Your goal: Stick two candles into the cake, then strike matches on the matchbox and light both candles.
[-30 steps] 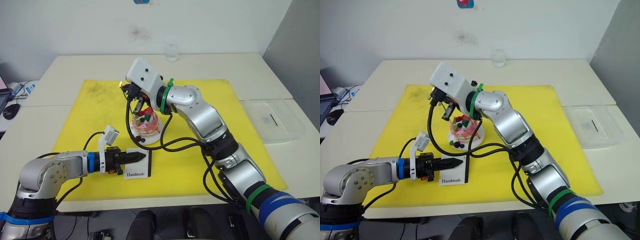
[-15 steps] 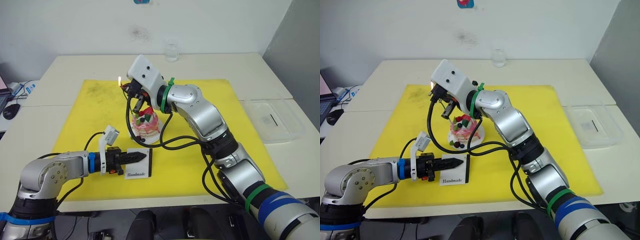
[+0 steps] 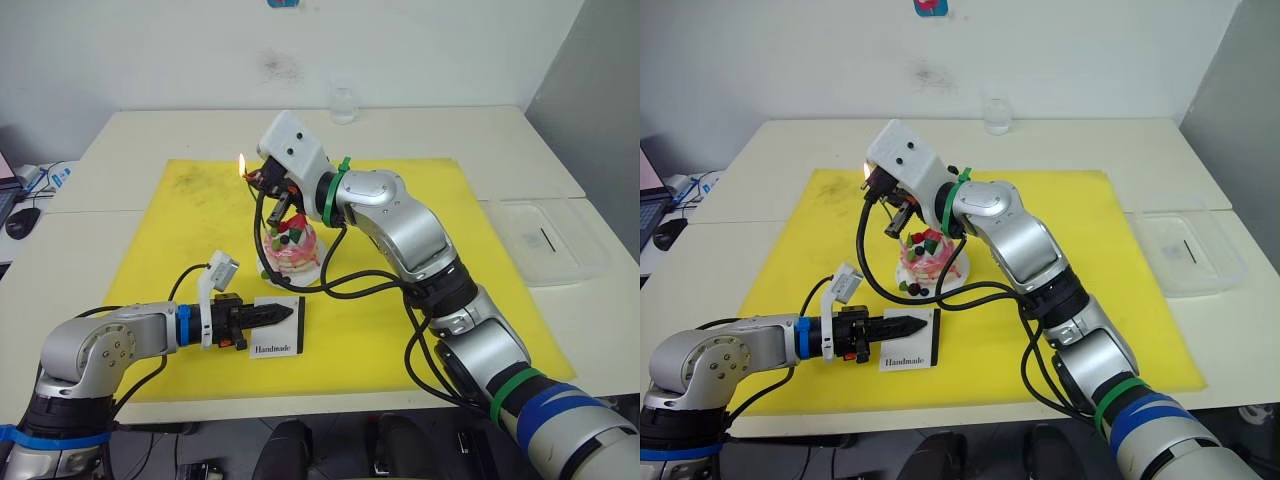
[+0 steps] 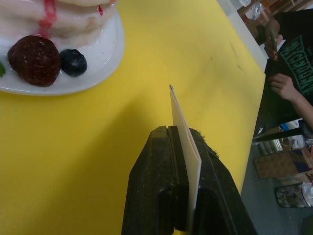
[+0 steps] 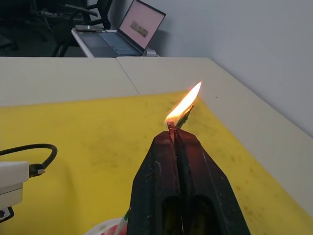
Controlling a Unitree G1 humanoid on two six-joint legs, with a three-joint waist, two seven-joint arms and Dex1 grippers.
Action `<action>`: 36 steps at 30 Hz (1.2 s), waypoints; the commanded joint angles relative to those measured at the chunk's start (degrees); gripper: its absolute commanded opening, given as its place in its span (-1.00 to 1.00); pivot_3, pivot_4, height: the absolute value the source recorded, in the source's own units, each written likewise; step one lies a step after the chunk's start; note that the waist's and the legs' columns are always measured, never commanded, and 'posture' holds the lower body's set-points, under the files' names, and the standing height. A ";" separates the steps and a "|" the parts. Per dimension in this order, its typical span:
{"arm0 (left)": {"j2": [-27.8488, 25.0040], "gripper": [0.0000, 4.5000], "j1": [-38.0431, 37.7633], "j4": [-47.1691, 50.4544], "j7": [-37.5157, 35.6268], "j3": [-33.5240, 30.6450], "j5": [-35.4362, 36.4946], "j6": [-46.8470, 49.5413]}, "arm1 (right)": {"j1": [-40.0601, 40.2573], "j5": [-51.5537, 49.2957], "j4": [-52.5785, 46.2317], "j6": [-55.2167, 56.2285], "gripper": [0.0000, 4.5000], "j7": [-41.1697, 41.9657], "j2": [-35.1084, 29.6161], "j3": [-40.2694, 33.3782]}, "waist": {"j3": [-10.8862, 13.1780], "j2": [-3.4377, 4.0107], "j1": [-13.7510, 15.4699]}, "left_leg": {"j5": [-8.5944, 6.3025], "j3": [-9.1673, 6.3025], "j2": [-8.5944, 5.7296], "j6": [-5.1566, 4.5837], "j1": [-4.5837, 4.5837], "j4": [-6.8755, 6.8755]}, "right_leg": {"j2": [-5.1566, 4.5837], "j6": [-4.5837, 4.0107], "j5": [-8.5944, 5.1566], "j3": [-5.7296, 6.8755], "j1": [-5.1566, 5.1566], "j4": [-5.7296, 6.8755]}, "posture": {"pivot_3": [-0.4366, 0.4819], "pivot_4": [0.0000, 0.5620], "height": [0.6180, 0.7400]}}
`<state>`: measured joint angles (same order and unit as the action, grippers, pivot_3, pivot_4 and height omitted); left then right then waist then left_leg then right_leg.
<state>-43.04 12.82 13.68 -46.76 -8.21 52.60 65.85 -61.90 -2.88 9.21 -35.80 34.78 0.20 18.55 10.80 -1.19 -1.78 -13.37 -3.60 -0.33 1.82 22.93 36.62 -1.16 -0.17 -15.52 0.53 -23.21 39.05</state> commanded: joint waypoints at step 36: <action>0.05 -1.00 0.06 1.25 -0.09 -0.75 0.46 -0.38 | 1.13 -5.46 -11.21 -6.34 -0.99 3.29 -4.00 -0.84 | 0.00 0.00 0.09 | 0.00 0.00 0.00 0.00 0.02 -0.02 | 0.00 0.00 0.00 0.01 -0.01 -0.03 | -0.05 -0.47 1.00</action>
<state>-42.98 12.82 13.72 -46.78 -8.21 52.63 65.86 -60.83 -6.96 3.01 -41.37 36.80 -3.05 18.87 10.80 -1.19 -1.68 -13.37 -3.61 -0.33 1.82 22.96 36.60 -1.16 -0.17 -15.52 0.54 -23.22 39.01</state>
